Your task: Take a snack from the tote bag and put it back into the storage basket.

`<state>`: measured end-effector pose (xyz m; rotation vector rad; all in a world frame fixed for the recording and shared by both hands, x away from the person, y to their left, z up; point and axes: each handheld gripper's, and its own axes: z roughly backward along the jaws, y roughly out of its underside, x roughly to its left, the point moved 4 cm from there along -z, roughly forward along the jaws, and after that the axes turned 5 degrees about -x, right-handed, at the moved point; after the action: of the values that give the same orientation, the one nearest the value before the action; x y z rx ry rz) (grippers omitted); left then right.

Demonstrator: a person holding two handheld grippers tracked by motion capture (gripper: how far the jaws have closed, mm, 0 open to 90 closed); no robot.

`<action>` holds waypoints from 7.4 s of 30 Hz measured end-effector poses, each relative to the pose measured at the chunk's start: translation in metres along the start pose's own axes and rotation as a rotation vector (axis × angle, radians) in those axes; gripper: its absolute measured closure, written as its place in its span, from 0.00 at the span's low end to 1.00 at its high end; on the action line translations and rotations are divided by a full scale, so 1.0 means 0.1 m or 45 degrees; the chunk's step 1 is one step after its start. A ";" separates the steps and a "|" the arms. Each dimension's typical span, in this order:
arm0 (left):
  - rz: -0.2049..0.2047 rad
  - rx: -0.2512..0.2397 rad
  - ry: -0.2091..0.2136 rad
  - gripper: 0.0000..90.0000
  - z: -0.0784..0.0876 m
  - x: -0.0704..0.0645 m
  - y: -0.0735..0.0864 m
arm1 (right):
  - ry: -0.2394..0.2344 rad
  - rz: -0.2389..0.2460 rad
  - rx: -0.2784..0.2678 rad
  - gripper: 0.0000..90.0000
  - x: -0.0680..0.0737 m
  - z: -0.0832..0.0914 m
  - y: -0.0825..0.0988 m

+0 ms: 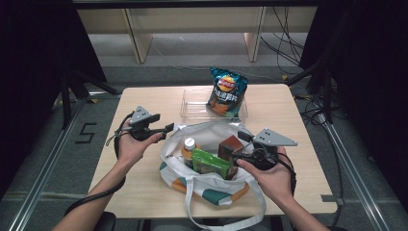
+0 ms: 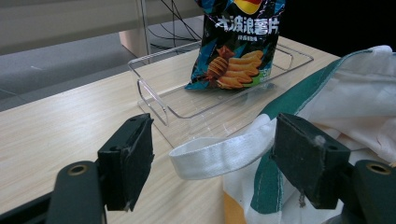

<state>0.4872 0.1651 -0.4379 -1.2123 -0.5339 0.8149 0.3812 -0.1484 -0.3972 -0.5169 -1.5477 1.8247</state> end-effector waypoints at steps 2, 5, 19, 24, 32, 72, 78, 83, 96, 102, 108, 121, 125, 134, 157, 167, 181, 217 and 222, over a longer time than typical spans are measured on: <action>0.000 -0.001 0.000 0.31 0.00 0.00 0.00 | -0.004 -0.004 0.000 0.31 0.01 -0.01 0.01; 0.001 -0.002 -0.001 0.31 0.00 0.00 0.00 | 0.013 0.016 0.012 0.31 0.01 -0.01 0.02; 0.000 -0.001 0.000 0.31 0.00 0.00 0.00 | 0.011 0.024 0.062 0.32 0.01 -0.09 0.18; -0.004 0.000 0.002 0.31 0.00 0.00 0.00 | 0.013 0.027 0.082 0.35 0.02 -0.10 0.23; -0.004 0.000 0.005 0.31 0.00 -0.01 0.00 | 0.032 0.053 0.061 0.42 0.02 -0.09 0.23; 0.003 -0.007 0.002 0.30 0.00 -0.01 -0.01 | 0.107 -0.017 -0.045 0.43 -0.11 0.08 -0.20; 0.004 -0.008 0.003 0.30 0.00 -0.02 -0.02 | 0.115 0.002 -0.062 0.43 -0.12 0.08 -0.33; 0.003 -0.013 0.003 0.30 0.00 -0.01 -0.02 | 0.128 -0.015 -0.070 0.43 -0.12 0.08 -0.37; 0.006 -0.014 0.006 0.30 0.00 -0.02 -0.02 | 0.151 -0.004 -0.106 0.43 -0.17 0.10 -0.51; 0.005 -0.015 0.005 0.30 0.00 -0.02 -0.03 | 0.151 0.022 -0.118 0.43 -0.19 0.10 -0.61; 0.005 -0.015 0.005 0.30 0.00 -0.02 -0.03 | 0.165 0.026 -0.115 0.43 -0.20 0.08 -0.64; 0.007 -0.016 0.006 0.30 0.00 -0.02 -0.03 | 0.184 0.020 -0.140 0.43 -0.24 0.09 -0.75; 0.007 -0.015 0.006 0.30 0.00 -0.02 -0.03 | 0.199 0.035 -0.141 0.43 -0.25 0.10 -0.80; 0.007 -0.014 0.006 0.30 0.00 -0.02 -0.03 | 0.211 0.058 -0.164 0.43 -0.28 0.12 -0.94; 0.007 -0.014 0.005 0.30 0.00 -0.02 -0.03 | 0.251 0.032 -0.201 0.43 -0.41 0.10 -1.12; 0.008 -0.015 0.007 0.30 0.00 -0.02 -0.03 | 0.265 0.050 -0.227 0.44 -0.46 0.10 -1.26; 0.007 -0.016 0.010 0.30 -0.01 -0.02 -0.03 | 0.307 0.040 -0.245 0.43 -0.57 0.07 -1.35; 0.008 -0.022 0.008 0.30 0.00 -0.01 -0.04 | 0.432 0.015 -0.211 0.43 -0.89 -0.19 -1.34; 0.014 -0.024 0.005 0.30 0.00 -0.01 -0.04 | 0.448 0.023 -0.207 0.43 -0.92 -0.24 -1.33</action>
<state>0.4874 0.1638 -0.4340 -1.2346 -0.5331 0.8180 0.4934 -0.1888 -0.2851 -0.8797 -1.4539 1.5283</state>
